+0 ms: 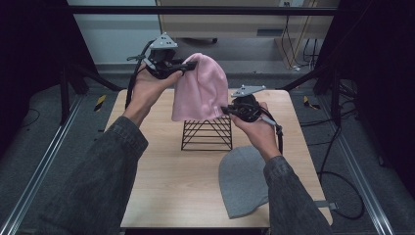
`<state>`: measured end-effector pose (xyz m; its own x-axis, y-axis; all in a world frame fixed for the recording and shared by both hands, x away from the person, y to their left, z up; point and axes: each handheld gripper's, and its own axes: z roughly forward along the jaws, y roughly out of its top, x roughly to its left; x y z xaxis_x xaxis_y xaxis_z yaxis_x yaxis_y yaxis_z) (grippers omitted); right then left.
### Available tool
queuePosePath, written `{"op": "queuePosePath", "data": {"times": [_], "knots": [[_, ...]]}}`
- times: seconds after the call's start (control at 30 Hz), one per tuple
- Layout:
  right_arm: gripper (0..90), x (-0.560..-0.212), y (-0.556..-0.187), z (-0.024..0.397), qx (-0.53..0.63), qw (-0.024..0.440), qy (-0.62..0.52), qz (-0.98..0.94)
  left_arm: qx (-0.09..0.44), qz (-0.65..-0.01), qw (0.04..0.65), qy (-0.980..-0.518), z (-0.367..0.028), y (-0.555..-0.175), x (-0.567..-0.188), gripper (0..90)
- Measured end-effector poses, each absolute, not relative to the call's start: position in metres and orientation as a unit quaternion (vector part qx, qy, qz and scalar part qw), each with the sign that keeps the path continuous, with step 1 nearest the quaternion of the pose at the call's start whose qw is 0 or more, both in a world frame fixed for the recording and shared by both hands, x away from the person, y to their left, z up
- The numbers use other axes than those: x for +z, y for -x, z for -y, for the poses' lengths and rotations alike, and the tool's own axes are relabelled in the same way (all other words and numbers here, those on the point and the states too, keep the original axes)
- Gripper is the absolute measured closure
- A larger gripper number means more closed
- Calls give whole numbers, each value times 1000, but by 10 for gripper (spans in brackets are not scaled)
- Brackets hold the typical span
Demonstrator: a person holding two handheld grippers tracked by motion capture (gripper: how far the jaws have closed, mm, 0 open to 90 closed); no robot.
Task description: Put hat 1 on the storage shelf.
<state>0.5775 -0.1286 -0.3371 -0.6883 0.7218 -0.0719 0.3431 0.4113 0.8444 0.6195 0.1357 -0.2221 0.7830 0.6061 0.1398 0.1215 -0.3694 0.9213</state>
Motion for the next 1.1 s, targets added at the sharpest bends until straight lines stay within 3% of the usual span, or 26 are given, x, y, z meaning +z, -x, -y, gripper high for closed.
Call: {"op": "queuePosePath", "data": {"times": [1.1], "knots": [[841,-404,-561,141,376,212,-344,-834,193,-231,490,-818,-122,-601,-293,761]]}}
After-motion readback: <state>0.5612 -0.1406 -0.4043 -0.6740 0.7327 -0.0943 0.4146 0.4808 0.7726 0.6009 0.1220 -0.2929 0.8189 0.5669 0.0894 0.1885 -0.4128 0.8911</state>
